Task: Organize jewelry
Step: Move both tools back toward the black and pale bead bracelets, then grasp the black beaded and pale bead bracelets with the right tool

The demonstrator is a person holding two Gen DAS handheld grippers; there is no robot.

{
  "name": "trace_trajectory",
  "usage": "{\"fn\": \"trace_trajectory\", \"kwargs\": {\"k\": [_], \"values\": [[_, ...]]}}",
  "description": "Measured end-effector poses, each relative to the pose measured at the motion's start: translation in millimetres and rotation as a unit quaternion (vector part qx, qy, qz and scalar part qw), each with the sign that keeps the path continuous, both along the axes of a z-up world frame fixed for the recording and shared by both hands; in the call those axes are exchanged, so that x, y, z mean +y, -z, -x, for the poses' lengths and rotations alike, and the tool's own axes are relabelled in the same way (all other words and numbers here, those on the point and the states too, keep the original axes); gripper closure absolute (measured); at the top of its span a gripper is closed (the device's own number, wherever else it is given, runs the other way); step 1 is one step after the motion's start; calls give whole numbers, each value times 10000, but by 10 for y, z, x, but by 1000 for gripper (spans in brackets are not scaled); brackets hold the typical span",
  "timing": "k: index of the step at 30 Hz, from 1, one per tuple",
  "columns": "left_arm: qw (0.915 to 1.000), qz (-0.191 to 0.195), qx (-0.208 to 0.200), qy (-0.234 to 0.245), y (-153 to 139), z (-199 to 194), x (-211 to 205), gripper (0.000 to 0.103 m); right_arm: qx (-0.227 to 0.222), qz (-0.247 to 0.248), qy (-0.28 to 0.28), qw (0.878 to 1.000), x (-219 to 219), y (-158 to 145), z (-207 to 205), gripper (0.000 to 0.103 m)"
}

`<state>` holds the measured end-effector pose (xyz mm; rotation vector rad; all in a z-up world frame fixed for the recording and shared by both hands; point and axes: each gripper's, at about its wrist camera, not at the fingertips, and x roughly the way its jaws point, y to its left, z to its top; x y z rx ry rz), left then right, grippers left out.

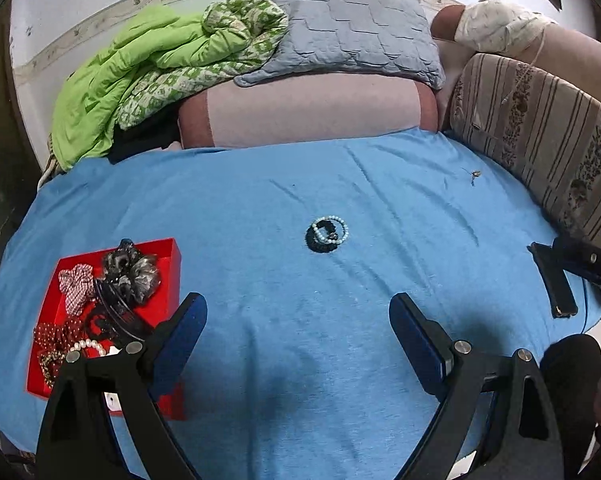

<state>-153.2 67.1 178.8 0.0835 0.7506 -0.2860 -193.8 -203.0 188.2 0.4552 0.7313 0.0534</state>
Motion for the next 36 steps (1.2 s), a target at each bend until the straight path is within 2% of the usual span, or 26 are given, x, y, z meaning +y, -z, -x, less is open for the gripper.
{"fn": "trace_trajectory", "kwargs": {"k": [3,6,9,11,16,20,22,23,24,25,26,30,35,36], "values": [[10000,72,27,-54,20,-35,59,11,-5,214,-117,9997,113,19,-21,12],[9998,-29,66,-180,28,-92,103,11,111,427,-265,9987,210,96,-100,13],[9991,-237,-28,-357,10,-152,177,11,172,325,-397,9985,265,139,-232,14],[9991,-271,65,-326,24,-207,232,11,166,275,-462,9984,306,157,-326,14],[9979,-171,322,-527,130,-498,367,11,308,244,-691,9968,424,316,-607,16],[9962,280,658,-506,267,-884,327,11,438,265,-851,9951,493,462,-864,24],[9950,395,820,-404,370,-1055,236,23,530,267,-908,9941,516,544,-999,36],[9945,376,913,-337,434,-1142,177,38,621,223,-965,9931,525,621,-1110,39],[9938,311,1031,-282,513,-1242,108,52,665,190,-1000,9926,530,666,-1181,46],[9926,246,1164,-250,604,-1347,40,58,714,173,-1030,9920,537,723,-1286,52],[9913,218,1277,-245,684,-1431,-13,65,734,176,-1037,9917,544,755,-1360,53],[9872,302,1540,-300,916,-1663,-116,66,805,211,-1078,9907,572,925,-1819,54],[9878,331,1501,-253,958,-1718,-127,66,933,501,-1215,9869,702,1098,-2302,56],[9878,332,1503,-246,975,-1725,-124,66,1010,696,-1253,9845,772,1148,-2416,57]]}}
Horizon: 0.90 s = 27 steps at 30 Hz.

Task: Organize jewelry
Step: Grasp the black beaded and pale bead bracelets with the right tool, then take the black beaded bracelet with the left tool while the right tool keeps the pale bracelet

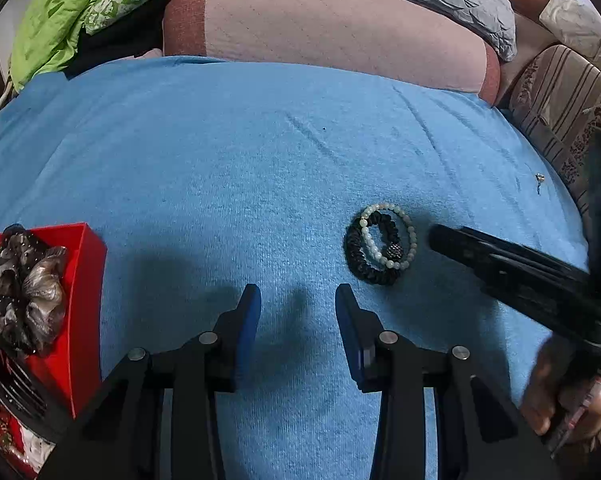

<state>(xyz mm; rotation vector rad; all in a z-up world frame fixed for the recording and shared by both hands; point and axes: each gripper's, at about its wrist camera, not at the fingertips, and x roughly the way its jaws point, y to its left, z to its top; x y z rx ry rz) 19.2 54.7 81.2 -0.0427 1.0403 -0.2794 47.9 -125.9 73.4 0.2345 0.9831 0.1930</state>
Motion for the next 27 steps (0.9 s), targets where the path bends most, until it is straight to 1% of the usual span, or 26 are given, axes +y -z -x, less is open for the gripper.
{"fn": "trace_trajectory", "kwargs": {"k": [3,4,6,8,9,11,13,16,17,19,23,25,27], "values": [[10000,58,17,-17,24,-42,10,66,117,419,-84,9990,109,114,-129,64],[10000,82,7,-31,29,-54,12,66,167,588,-77,9981,131,151,-154,68],[9999,99,-30,-56,32,-78,4,66,119,948,-146,9953,210,168,-172,68],[9999,96,-26,-58,48,-99,-20,66,117,1459,-297,9888,329,171,-185,69],[9999,96,-10,-53,56,-103,-38,66,118,1604,-316,9865,352,168,-197,71],[9999,115,-6,-34,54,-101,-60,66,155,1837,-201,9826,317,150,-216,78],[9999,103,-14,31,53,-114,-91,66,257,2024,115,9789,149,135,-213,94],[9999,77,-18,142,82,-153,-170,66,440,1999,543,9773,-208,100,-117,95],[9998,95,1,173,97,-168,-206,66,468,2001,633,9766,-305,90,-64,95],[9996,154,36,242,129,-200,-290,65,488,1841,687,9793,-482,83,58,95],[9988,140,31,470,170,-296,-512,66,326,1615,571,9847,-555,102,179,95],[9983,118,37,568,198,-332,-599,66,238,1545,576,9860,-560,143,195,94],[9980,82,109,619,246,-400,-686,66,187,1361,633,9885,-609,178,233,93]]}}
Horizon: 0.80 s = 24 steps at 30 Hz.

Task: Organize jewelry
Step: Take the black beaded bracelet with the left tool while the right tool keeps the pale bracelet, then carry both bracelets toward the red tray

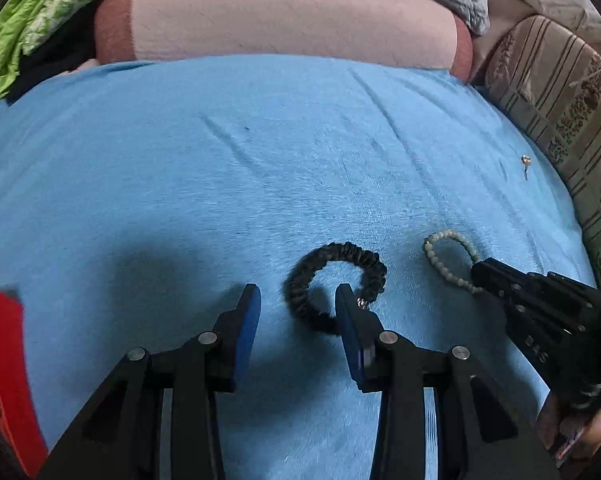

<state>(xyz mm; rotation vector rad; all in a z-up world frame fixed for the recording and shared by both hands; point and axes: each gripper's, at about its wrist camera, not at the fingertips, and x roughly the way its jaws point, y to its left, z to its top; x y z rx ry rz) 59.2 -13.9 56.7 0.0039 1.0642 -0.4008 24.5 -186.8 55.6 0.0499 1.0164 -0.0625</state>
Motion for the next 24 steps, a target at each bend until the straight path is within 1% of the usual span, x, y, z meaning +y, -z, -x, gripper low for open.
{"fn": "trace_trajectory", "kwargs": {"k": [4,5,6,7,8,10,12,16,21,24], "values": [[9994,-288,-169,5,24,-33,-127,67,-135,-316,70,9994,-84,34,-28,93],[9991,-359,-212,-17,18,-30,-154,77,-189,-356,81,9992,-97,39,-24,93],[9987,-448,-256,-28,21,-21,-173,93,-239,-383,98,9989,-93,36,-29,94],[9984,-490,-269,-6,19,-12,-184,95,-307,-438,121,9985,-94,31,-19,96],[9986,-458,-252,-4,12,-4,-169,95,-339,-499,139,9981,-98,30,-15,96],[9994,-321,-161,-33,-24,12,-122,95,-399,-802,215,9957,-119,8,13,96],[9994,-275,-178,-82,-73,41,-60,95,-440,-1110,270,9925,-154,-39,53,96],[9996,-83,-228,-112,-258,184,16,95,-635,-1288,256,9893,-133,-243,178,96],[9992,125,-368,-78,-581,468,70,95,-925,-1520,166,9839,-105,-575,410,96],[9977,356,-571,-70,-867,709,125,95,-1080,-1762,145,9783,-131,-784,595,96]]}}
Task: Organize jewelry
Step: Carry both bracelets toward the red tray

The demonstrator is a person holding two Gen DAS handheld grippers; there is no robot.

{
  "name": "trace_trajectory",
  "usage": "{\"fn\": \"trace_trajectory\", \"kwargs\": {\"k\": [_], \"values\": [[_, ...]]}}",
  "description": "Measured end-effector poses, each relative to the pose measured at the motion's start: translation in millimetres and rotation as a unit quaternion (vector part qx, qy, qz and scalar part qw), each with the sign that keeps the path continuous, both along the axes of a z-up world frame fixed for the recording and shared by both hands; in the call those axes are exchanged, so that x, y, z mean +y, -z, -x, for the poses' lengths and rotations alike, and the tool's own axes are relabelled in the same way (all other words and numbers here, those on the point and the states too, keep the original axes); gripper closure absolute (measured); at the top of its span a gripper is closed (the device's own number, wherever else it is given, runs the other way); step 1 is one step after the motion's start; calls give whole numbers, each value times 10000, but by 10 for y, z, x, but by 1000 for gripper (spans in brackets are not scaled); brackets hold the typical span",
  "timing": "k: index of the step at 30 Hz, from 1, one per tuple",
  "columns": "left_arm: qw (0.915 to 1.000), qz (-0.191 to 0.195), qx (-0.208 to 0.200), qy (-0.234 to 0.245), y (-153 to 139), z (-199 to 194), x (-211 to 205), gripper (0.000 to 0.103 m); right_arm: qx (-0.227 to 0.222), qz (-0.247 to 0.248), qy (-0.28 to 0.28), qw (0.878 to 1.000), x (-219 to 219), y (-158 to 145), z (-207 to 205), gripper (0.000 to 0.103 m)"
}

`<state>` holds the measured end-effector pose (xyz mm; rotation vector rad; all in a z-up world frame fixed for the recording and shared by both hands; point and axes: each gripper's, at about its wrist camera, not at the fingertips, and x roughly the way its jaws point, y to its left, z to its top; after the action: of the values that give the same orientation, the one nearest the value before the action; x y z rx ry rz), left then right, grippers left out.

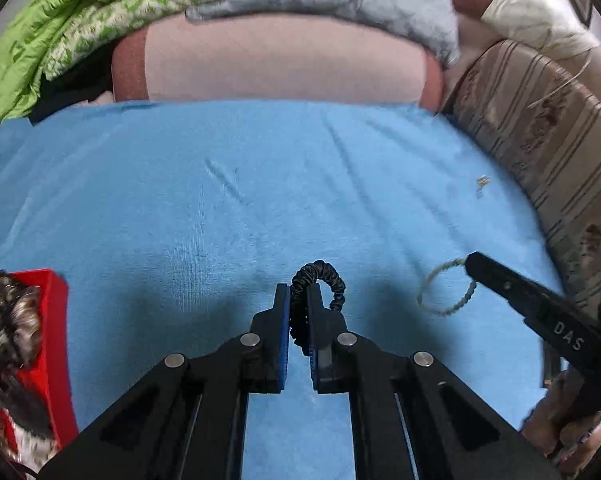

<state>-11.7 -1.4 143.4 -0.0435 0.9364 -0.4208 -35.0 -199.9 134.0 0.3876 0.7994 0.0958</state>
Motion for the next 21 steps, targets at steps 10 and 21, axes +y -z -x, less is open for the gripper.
{"fn": "trace_trajectory", "kwargs": {"k": [10,21], "values": [[9979,-113,-615,150,-412,591,73,95,-320,77,14,9995,66,-392,482,96],[9942,-209,-1009,-321,-619,996,522,95,-258,1055,158,9940,300,-619,712,96]]}}
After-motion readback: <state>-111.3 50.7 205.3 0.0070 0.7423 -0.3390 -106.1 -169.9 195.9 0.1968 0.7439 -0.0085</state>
